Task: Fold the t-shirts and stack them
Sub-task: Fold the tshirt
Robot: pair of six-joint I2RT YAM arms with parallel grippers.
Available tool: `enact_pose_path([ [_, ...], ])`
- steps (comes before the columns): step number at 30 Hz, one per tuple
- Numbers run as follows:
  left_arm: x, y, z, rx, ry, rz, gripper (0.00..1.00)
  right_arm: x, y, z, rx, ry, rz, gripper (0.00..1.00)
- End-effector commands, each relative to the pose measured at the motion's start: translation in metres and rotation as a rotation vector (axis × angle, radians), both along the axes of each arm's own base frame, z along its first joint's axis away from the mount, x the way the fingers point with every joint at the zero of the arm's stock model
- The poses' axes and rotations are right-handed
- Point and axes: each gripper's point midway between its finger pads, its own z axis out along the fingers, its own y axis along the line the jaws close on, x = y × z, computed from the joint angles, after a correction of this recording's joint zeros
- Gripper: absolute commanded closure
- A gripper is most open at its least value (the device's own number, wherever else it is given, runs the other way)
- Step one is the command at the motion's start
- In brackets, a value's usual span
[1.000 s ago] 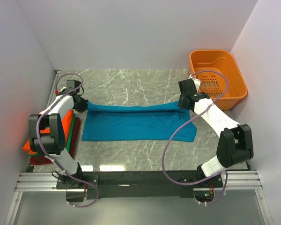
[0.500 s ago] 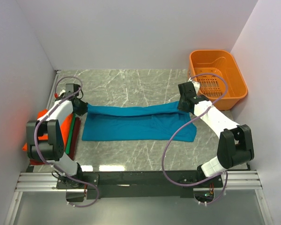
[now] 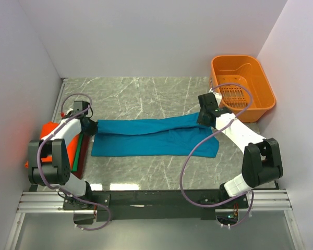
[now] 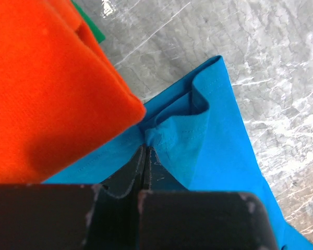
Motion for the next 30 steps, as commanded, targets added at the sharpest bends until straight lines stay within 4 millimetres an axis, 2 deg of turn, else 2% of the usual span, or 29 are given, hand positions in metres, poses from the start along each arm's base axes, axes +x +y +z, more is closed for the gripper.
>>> enact_pose_path([
  [1,0.002,0.000,0.011,-0.009,-0.051,0.016,0.99,0.002,0.004,0.011,0.024,-0.056,-0.002,0.99],
  [4,0.002,0.001,0.010,-0.002,-0.040,0.015,0.91,0.000,0.007,0.009,0.036,-0.059,0.008,0.95],
  [6,0.001,0.000,0.011,-0.004,-0.034,0.007,0.82,-0.001,0.008,0.010,0.044,-0.060,0.016,0.94],
  [9,0.001,-0.002,0.025,-0.012,-0.071,-0.002,0.68,-0.007,0.008,0.022,0.053,-0.091,0.027,0.82],
  [10,0.002,-0.002,0.030,-0.010,-0.080,-0.007,0.65,-0.009,0.008,0.027,0.052,-0.105,0.034,0.74],
  [11,0.000,-0.001,0.034,-0.004,-0.076,-0.008,0.62,-0.010,0.009,0.033,0.056,-0.123,0.042,0.70],
  [13,0.006,-0.001,0.053,0.002,-0.117,-0.015,0.60,-0.012,0.019,0.053,0.082,-0.178,0.096,0.61],
  [15,0.015,-0.001,0.066,0.003,-0.152,-0.013,0.61,-0.007,0.032,0.070,0.090,-0.215,0.139,0.56],
  [17,0.027,0.000,0.074,0.004,-0.166,-0.008,0.63,-0.001,0.057,0.078,0.109,-0.235,0.212,0.56],
  [18,0.028,0.000,0.062,-0.001,-0.110,-0.009,0.64,0.011,0.068,0.082,0.112,-0.238,0.242,0.56],
  [19,0.031,0.001,0.059,0.010,-0.084,-0.002,0.65,0.015,0.080,0.083,0.128,-0.232,0.276,0.56],
  [20,0.043,0.002,0.068,0.027,-0.099,0.005,0.66,0.022,0.086,0.082,0.134,-0.225,0.285,0.56],
  [21,0.045,0.000,0.055,0.039,-0.050,0.001,0.66,0.035,0.096,0.079,0.134,-0.211,0.304,0.56],
  [22,0.049,0.003,0.051,0.054,-0.033,0.009,0.66,0.041,0.101,0.077,0.138,-0.204,0.316,0.56],
  [23,0.060,0.004,0.056,0.061,-0.041,0.015,0.67,0.048,0.102,0.071,0.128,-0.194,0.314,0.56],
  [24,0.063,0.004,0.040,0.064,0.008,0.020,0.68,0.059,0.109,0.064,0.122,-0.177,0.322,0.56],
  [26,0.070,0.006,0.035,0.071,0.035,0.032,0.69,0.069,0.114,0.054,0.111,-0.149,0.333,0.56],
  [27,0.072,0.006,0.023,0.072,0.063,0.038,0.70,0.080,0.118,0.046,0.103,-0.131,0.339,0.56],
  [30,0.078,0.006,0.008,0.072,0.093,0.045,0.71,0.086,0.121,0.022,0.075,-0.066,0.344,0.57],
])
